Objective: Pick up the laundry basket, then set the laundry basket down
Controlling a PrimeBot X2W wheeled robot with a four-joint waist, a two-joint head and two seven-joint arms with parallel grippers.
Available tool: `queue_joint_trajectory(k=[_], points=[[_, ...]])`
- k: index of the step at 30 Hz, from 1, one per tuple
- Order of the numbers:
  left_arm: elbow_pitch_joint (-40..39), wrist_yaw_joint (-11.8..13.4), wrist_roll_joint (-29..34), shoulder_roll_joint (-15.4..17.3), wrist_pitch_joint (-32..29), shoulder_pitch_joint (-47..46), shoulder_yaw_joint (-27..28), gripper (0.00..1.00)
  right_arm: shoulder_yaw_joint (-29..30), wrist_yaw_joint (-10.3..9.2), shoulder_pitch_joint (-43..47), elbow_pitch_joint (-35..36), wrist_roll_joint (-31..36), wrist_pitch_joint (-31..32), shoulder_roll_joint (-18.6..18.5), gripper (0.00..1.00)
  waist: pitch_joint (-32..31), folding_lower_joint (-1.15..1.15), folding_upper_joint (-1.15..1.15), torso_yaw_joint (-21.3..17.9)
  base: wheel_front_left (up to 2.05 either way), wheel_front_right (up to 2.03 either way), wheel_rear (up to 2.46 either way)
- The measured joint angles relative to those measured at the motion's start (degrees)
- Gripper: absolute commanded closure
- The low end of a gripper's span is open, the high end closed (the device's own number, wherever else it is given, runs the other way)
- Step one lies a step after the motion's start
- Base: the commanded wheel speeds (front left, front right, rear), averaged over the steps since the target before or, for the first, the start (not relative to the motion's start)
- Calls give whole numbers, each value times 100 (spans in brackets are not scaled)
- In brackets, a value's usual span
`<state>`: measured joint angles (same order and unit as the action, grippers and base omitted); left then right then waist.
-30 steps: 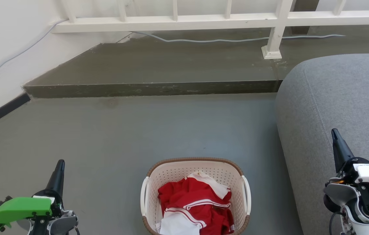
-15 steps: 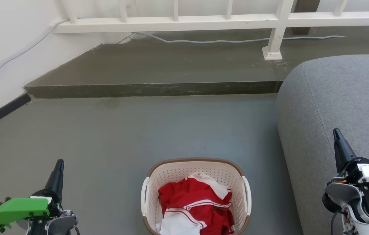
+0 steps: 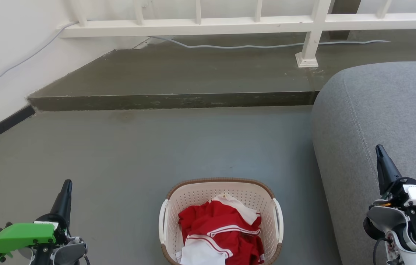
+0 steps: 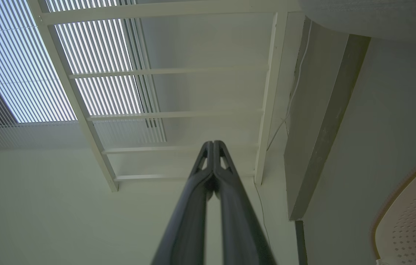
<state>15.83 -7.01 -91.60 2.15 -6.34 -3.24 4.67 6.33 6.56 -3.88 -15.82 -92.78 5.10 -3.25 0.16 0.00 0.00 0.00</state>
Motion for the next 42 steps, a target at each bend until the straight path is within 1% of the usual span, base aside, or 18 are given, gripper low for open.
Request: queue_joint_trajectory(k=[42], points=[[-1,-1,0,-1,0,-1,1,100,10,0,-1,1,0,0,3,100,1,0,0,0,0,0,0]])
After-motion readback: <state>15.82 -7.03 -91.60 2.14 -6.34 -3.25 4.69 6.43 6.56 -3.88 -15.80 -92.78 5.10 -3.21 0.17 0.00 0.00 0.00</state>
